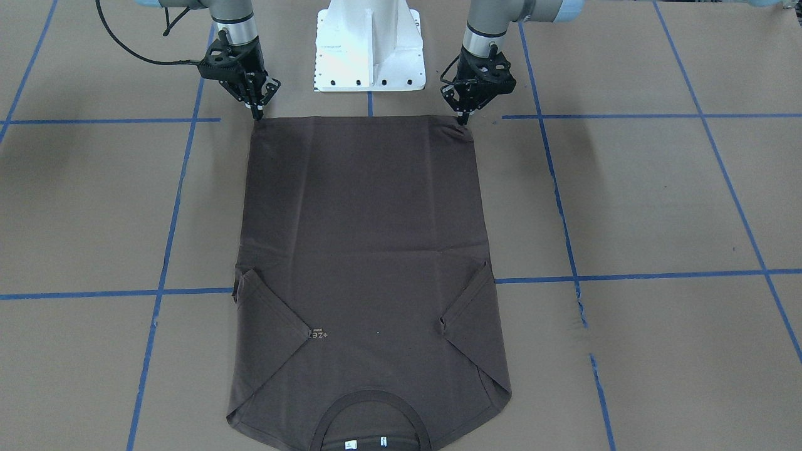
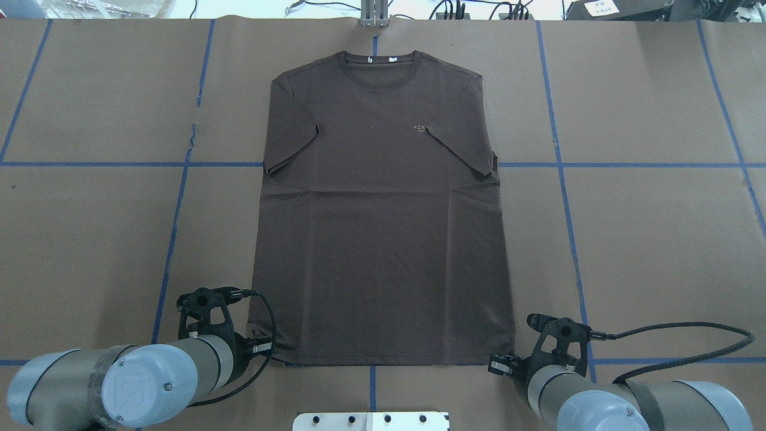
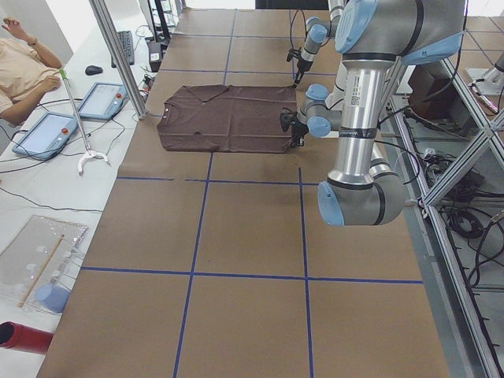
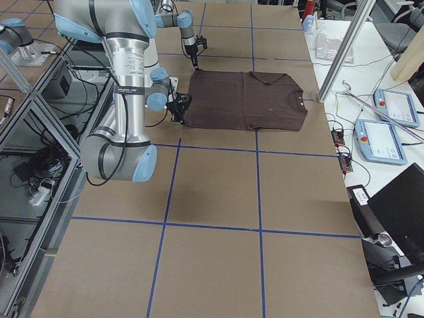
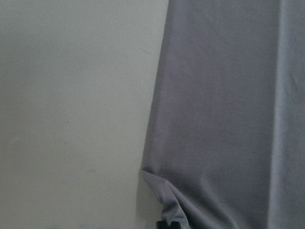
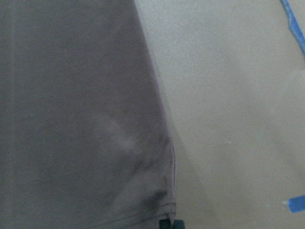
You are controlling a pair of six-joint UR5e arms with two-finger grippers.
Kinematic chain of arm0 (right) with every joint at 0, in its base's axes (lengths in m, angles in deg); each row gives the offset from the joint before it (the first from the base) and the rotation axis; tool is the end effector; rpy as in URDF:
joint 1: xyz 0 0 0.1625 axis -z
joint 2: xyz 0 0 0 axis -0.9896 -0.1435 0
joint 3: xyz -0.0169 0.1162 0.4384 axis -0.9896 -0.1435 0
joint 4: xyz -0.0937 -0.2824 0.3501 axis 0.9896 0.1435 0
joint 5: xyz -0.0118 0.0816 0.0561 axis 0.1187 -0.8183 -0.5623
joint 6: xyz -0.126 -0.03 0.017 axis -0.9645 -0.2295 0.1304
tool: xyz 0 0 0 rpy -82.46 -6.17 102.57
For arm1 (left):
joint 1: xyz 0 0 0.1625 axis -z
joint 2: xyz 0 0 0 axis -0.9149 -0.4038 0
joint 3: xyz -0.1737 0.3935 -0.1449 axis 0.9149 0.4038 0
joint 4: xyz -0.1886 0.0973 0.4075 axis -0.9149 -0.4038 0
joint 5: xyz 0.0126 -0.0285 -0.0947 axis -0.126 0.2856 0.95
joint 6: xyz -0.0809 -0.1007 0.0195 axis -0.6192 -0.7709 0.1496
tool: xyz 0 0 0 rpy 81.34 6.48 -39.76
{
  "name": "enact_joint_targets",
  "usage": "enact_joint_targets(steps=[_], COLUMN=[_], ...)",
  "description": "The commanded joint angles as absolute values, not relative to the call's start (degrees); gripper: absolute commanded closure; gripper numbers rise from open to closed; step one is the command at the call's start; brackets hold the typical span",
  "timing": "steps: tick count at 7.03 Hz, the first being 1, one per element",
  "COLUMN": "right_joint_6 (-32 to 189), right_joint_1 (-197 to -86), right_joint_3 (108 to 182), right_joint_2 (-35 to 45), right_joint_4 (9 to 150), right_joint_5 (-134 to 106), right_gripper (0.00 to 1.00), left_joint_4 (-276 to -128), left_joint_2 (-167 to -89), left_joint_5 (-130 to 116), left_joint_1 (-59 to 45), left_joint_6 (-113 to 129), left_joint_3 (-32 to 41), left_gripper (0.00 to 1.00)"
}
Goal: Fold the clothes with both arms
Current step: 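Lift the hem with both grippers and fold it toward the collar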
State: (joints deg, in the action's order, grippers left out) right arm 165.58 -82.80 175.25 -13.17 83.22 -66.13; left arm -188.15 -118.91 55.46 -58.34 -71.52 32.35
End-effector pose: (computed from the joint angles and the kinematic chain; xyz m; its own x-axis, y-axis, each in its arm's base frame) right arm -0.5318 -0.1764 0.3847 0.6431 0.2443 0.7258 -0.3624 0.9320 0.0075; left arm 0.5601 -0.2253 0.3349 0.6032 -0.1560 -0.7822 0.2597 0.9656 0.0077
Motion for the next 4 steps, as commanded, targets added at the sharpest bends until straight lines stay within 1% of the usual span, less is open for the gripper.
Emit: enact_joint_targets(steps=[1,2,3,4], right_joint_6=[165.2,165.11,165.2,165.11], right_joint_1=[-83.16,-82.02,-79.4,-78.24], right_joint_3=[183.83,190.93,199.71,206.58], right_joint_2=[-13.58,-13.33,-13.06,-11.93], right_joint_4=[86.48,93.47,101.37,108.67], right_joint_5=[-66.07,-66.33,-66.51,-67.38], right_gripper=[1.0,1.0,1.0,1.0], left_joint_4=[-178.5,-170.32,-162.67,-158.5], left_joint_2=[-119.16,-119.69,-121.18,-122.41], left_joint_5=[56.79,61.41,63.63,66.44], left_joint_1=[-58.45,-58.71,-58.45,-57.93], left_joint_6=[-71.23,-71.31,-71.58,-71.58], left_joint_3=[42.49,50.56,58.64,63.95], left_gripper=[1.0,1.0,1.0,1.0])
